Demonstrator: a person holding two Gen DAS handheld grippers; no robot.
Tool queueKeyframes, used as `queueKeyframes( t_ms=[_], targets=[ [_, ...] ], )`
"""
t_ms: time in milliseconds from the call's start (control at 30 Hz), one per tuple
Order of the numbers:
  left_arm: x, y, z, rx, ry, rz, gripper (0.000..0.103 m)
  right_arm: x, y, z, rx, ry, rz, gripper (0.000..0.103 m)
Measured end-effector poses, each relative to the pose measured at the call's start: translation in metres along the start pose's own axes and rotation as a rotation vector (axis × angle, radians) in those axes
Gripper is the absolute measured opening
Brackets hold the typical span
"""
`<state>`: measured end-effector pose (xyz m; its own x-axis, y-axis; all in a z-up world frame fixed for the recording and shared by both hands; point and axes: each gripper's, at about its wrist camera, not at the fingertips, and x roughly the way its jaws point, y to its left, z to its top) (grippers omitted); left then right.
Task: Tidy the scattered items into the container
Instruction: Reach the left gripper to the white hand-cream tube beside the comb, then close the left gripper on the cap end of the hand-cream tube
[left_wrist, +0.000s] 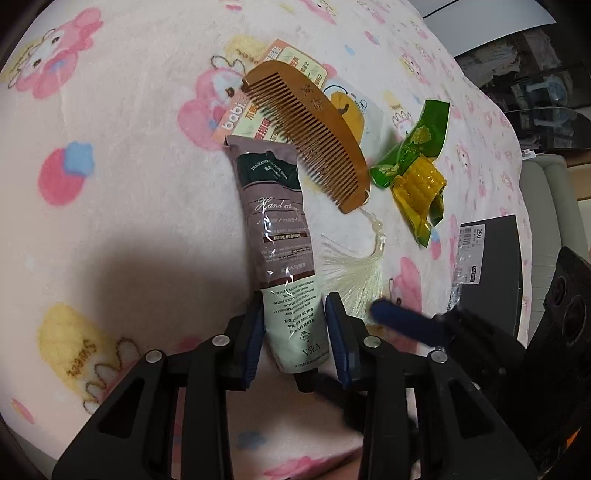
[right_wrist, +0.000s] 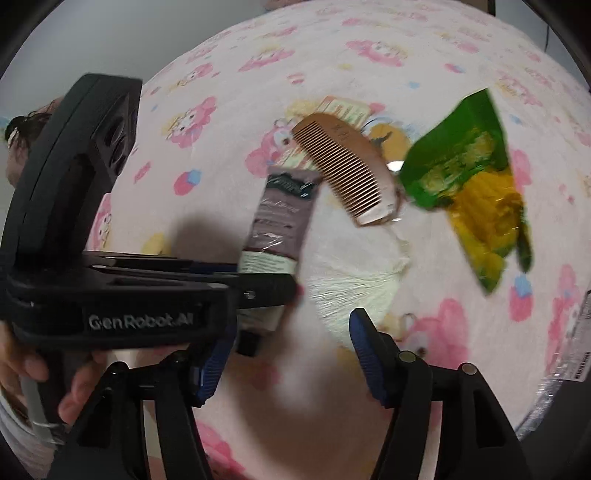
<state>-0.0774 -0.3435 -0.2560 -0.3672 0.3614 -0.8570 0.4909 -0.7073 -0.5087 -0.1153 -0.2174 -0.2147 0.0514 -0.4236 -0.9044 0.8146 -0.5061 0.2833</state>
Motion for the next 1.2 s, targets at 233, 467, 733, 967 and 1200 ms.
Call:
queueKeyframes(
  t_ms=[233, 467, 733, 967, 1200],
  targets=[
    [0.002, -0.022, -0.008, 0.106, 0.057, -0.066, 0.021, 0.004, -0.001, -0.021, -0.057, 0.02, -0.124, 0.044],
    [-0.025, -0.017, 0.015, 0.117, -0.044, -0.038, 0.02, -0.015, -0.029, -0.06, -0.011, 0.028, -0.218, 0.03],
    [0.024, -0.052, 0.036, 0.241, 0.016, -0.01, 0.02, -0.039, -0.037, -0.097, 0.04, 0.008, -0.195, 0.031],
    [0.034, -0.049, 0.043, 0.22, -0.044, 0.035, 0.02, -0.042, -0.048, -0.114, 0.079, 0.006, -0.173, 0.03],
    [0.034, -0.042, 0.035, 0.24, 0.007, 0.047, 0.02, -0.047, -0.051, -0.104, 0.077, -0.026, -0.233, 0.03]
  ],
)
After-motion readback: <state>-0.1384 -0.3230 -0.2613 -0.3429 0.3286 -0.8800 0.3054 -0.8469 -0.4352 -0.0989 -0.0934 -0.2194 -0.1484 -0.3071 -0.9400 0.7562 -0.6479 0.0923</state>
